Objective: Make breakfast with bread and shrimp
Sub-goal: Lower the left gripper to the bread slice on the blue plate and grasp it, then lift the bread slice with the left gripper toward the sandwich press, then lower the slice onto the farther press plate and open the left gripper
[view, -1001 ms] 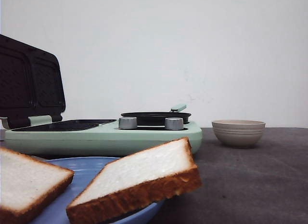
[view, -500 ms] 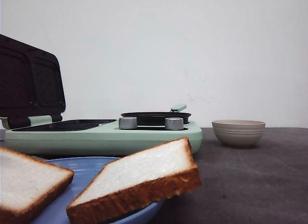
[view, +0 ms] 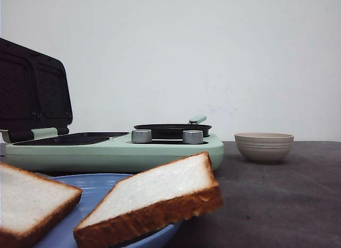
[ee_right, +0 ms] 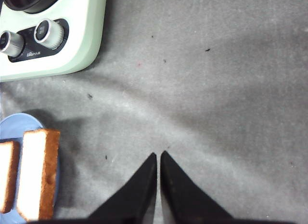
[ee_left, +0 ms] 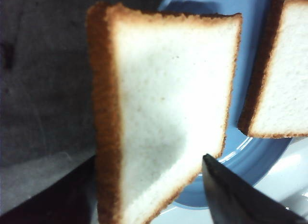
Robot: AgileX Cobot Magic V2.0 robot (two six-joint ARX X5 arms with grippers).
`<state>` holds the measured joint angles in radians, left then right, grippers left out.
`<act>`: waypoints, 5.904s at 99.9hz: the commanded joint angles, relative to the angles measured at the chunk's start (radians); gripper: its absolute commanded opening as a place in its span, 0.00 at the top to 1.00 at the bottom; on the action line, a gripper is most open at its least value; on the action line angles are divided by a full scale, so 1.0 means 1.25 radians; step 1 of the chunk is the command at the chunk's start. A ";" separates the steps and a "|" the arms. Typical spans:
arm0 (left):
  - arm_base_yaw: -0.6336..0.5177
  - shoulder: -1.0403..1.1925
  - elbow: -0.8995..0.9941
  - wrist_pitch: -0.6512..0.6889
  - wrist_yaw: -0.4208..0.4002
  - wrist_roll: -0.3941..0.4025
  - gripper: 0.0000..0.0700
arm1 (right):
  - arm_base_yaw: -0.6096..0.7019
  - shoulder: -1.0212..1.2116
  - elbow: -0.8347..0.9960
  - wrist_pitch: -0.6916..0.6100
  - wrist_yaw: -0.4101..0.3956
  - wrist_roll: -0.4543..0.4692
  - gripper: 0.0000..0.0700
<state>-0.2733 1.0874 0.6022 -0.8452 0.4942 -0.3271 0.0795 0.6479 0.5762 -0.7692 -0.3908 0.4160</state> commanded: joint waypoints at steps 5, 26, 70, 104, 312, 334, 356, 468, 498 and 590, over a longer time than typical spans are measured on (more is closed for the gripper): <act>-0.003 0.010 0.011 0.000 0.003 0.010 0.82 | 0.003 0.003 0.012 0.004 -0.002 -0.008 0.99; -0.003 0.009 0.011 0.004 0.002 0.013 1.00 | 0.003 0.003 0.012 0.004 -0.002 -0.008 0.99; -0.003 -0.023 0.011 0.052 -0.024 0.016 1.00 | 0.003 0.003 0.012 0.005 -0.002 -0.008 0.99; -0.003 -0.090 0.011 0.121 -0.024 0.016 1.00 | 0.003 0.003 0.012 0.005 -0.002 -0.010 0.99; -0.019 0.423 0.479 0.739 -0.495 0.681 1.00 | 0.003 0.003 0.012 0.004 -0.001 -0.010 0.99; -0.029 0.494 0.519 0.779 -0.535 0.734 1.00 | 0.003 0.003 0.012 0.004 -0.001 -0.010 0.99; -0.029 0.526 0.523 0.820 -0.543 0.777 1.00 | 0.003 0.003 0.012 0.004 -0.001 -0.010 0.99; -0.029 0.576 0.523 0.759 -0.535 0.788 1.00 | 0.003 0.003 0.012 0.004 -0.001 -0.011 0.99; -0.030 0.576 0.523 0.741 -0.510 0.704 0.94 | 0.003 0.003 0.012 0.004 -0.001 -0.011 0.99; -0.033 0.576 0.523 0.779 -0.450 0.533 0.36 | 0.003 0.003 0.012 0.004 0.002 -0.010 0.99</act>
<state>-0.3107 1.7874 1.2354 0.1116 -0.0738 0.3851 0.0795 0.6479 0.5762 -0.7696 -0.3901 0.4156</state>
